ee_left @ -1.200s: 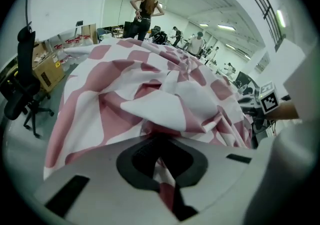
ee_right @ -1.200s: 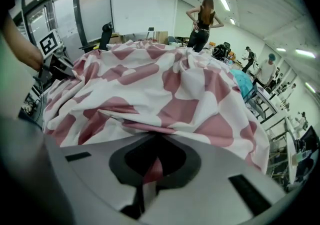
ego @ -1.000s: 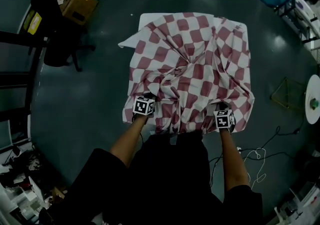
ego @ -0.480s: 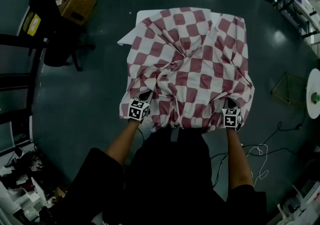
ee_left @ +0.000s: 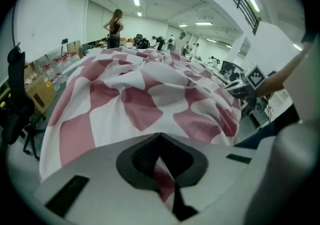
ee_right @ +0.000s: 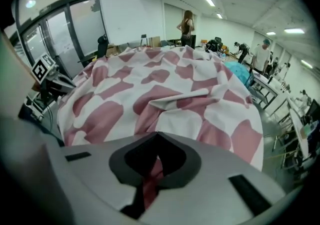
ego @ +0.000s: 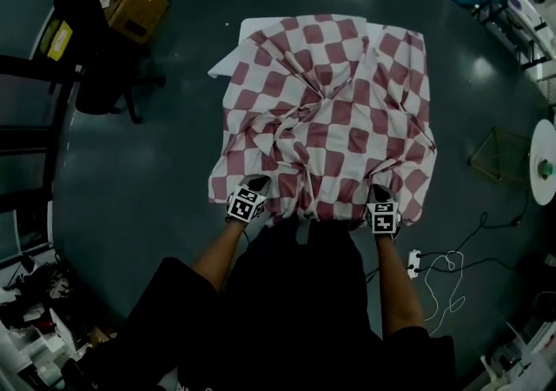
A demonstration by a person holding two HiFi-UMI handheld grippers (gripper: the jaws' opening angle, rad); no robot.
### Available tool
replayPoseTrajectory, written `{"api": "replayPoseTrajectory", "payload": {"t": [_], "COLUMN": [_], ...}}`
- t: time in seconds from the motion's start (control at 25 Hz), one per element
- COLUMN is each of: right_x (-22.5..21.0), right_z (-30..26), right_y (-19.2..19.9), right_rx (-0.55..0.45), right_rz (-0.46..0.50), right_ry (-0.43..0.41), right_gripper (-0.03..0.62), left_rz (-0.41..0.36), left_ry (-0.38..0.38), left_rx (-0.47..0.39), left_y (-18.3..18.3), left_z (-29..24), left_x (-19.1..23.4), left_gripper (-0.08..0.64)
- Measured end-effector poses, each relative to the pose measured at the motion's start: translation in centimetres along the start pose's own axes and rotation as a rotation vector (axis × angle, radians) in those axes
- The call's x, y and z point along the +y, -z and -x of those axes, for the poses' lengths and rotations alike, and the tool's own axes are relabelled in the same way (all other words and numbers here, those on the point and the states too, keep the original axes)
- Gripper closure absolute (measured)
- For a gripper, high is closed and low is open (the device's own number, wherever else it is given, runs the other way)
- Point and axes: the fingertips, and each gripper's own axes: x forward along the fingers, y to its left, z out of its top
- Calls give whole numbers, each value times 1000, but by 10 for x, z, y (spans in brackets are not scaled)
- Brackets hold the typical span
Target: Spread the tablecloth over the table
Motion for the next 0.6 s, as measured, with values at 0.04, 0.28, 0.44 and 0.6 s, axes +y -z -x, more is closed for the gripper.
{"api": "replayPoseTrajectory", "payload": {"t": [0.04,0.28,0.44,0.6], "right_x": [-5,-48,-72,-88], "right_z": [0,10,16,16], "right_y": [0,18,30,36], "right_rx": [6,38,85,92], "right_rz": [18,34,46,-3], "right_ry": [18,132,202,228], "right_gripper": [575,577,577,577], "left_rz": [-27,-59,-95,-84], "left_ry": [-3,-16,-35,-34], "left_rx": [1,40,82,82], "left_y": [0,14,30,36], "left_z": [0,15,19,22], "left_x": [2,21,33,39], "left_gripper": [545,545,545,545]}}
